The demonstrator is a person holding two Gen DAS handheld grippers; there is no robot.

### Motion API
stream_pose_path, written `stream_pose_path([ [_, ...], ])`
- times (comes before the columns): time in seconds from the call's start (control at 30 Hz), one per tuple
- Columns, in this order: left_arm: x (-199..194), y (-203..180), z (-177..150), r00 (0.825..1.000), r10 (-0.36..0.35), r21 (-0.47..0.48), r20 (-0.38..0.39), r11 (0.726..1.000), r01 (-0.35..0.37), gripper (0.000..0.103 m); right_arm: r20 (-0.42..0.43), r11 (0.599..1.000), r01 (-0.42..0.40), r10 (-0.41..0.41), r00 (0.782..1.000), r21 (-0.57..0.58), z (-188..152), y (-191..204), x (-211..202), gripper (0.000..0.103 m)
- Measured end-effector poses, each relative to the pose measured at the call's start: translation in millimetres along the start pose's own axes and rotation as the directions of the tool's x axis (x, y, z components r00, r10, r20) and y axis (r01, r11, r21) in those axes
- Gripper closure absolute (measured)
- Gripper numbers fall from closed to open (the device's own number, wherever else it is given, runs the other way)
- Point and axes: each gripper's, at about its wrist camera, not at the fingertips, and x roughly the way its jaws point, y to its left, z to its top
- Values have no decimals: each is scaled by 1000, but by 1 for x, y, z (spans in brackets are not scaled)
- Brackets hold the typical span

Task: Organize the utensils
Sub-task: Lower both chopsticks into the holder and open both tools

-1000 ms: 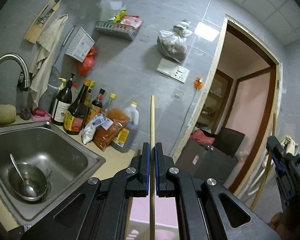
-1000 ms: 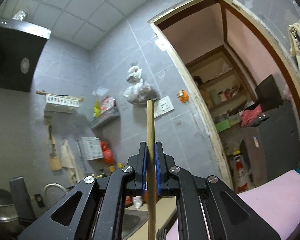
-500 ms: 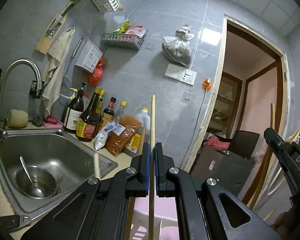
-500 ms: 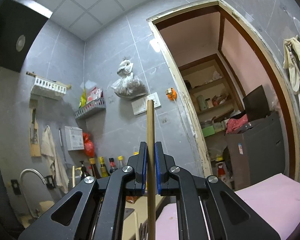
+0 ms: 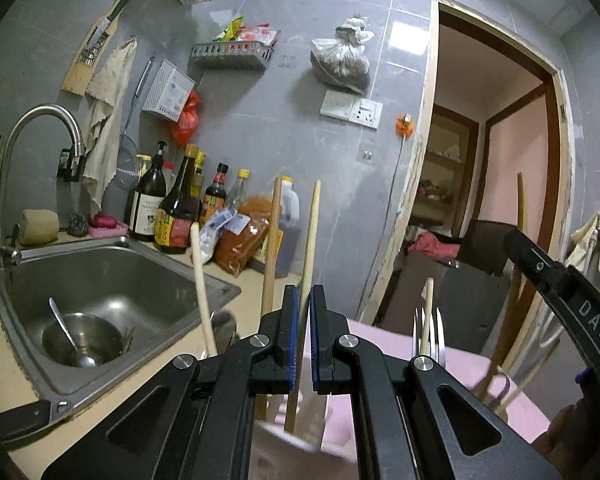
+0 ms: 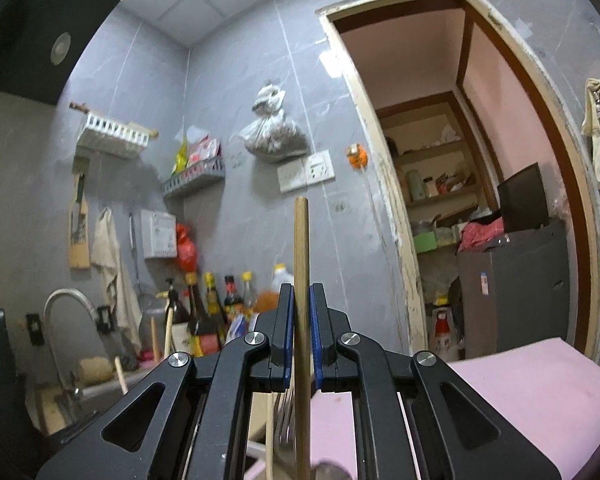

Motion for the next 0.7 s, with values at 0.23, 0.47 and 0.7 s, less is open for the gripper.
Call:
stream_pose_path([
  [0.23,-8,-5,-5,996,-37,19,-80,999,39,98,-54,1000,-12,11,998,-16,-5,-1,-8,97],
  [0.47,-17,-6,-8,988,-71,1,-135,997,72,84,-71,998,-21,17,997,-56,-1,0,-21,86],
  [0.7,-33,-9,1,986,-77,-12,-145,997,76,70,-72,997,-6,1,997,-74,7,-8,-42,76],
])
